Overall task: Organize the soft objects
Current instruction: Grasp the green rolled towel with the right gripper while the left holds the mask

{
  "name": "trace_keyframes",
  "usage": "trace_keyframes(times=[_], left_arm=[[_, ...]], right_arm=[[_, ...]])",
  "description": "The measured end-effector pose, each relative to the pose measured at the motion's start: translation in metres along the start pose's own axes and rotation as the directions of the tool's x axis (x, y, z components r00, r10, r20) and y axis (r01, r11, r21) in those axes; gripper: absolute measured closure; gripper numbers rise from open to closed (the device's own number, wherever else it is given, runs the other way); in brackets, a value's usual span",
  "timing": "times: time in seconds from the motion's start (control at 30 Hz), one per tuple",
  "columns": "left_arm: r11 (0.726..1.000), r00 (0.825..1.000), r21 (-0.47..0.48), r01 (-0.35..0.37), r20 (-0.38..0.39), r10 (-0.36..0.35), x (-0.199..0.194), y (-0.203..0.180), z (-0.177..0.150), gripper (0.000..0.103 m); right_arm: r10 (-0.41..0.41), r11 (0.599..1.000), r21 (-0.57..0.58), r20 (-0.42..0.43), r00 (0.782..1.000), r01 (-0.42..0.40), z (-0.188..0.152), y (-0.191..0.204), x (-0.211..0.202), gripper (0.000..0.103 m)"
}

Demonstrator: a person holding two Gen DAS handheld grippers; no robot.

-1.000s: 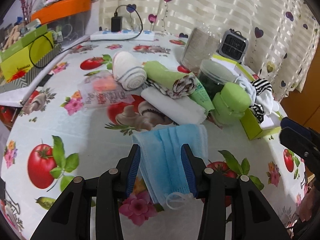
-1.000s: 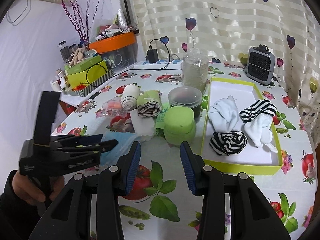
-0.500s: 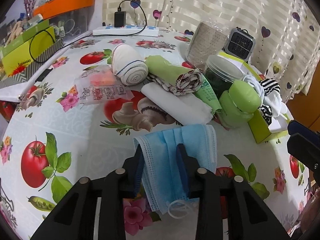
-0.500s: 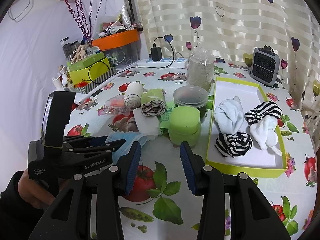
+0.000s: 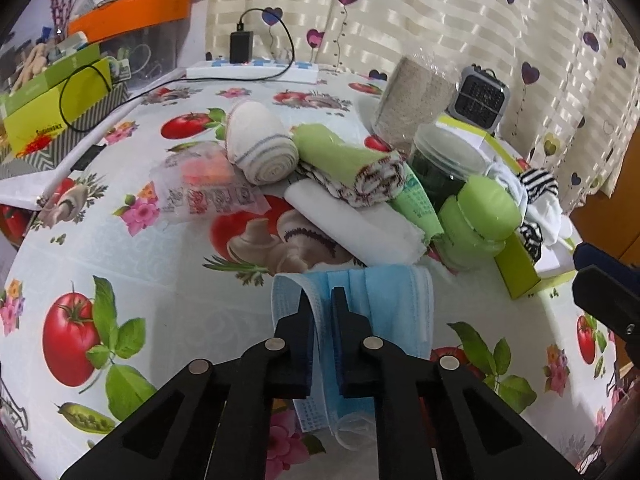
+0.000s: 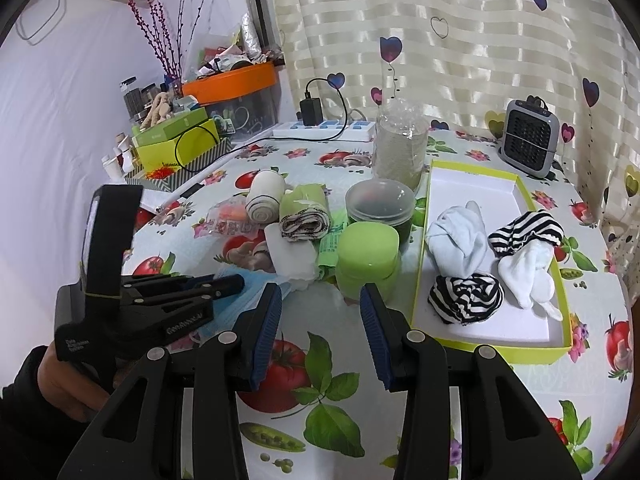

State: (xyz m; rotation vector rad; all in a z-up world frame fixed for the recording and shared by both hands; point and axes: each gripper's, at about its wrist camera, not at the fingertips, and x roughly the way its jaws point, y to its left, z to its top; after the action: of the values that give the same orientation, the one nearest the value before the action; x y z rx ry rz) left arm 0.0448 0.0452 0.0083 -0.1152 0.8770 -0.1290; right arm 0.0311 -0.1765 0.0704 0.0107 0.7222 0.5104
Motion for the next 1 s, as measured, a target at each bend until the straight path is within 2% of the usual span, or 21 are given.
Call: trace_keyframes(times=[0.37,0.5,0.63,0.73,0.9,1.0], left_arm=[[0.997,0.998,-0.074,-0.024,0.064,0.029,-0.021,0.034,0.010,0.095],[0.998,0.999,-0.066,-0.026,0.045,0.029,-0.016,0.036,0.009,0.095],[0.998,0.999,-0.057,-0.041,-0.001,0.041,-0.007,0.036,0.003,0.078],[0.995,0.997,-0.061,-0.080,-0.013,0.079,-0.004,0.040,-0.002,0.072],[0.992,0.994,-0.071,-0.106,-0.011,0.105,-0.002,0.043,-0.004,0.064],[0.993,0.994,-0.040,-0.112,-0.003,0.112,0.001,0.034,-0.004,0.063]], right_arm=[[0.000,1.000,-0.012,0.003,1.000,0.000,0.008,0.003,0.004,0.061],[0.011,1.000,-0.027,0.011,1.000,-0.010,0.016,0.008,0.007,0.061],[0.022,0.999,-0.048,0.003,1.000,-0.022,0.018,0.015,0.013,0.061],[0.030,0.997,-0.068,0.001,1.000,-0.030,0.020,0.021,0.016,0.061],[0.041,0.995,-0.093,-0.003,0.999,-0.041,0.029,0.028,0.028,0.061],[0.050,0.994,-0.099,-0.001,0.999,-0.050,0.036,0.031,0.035,0.061]])
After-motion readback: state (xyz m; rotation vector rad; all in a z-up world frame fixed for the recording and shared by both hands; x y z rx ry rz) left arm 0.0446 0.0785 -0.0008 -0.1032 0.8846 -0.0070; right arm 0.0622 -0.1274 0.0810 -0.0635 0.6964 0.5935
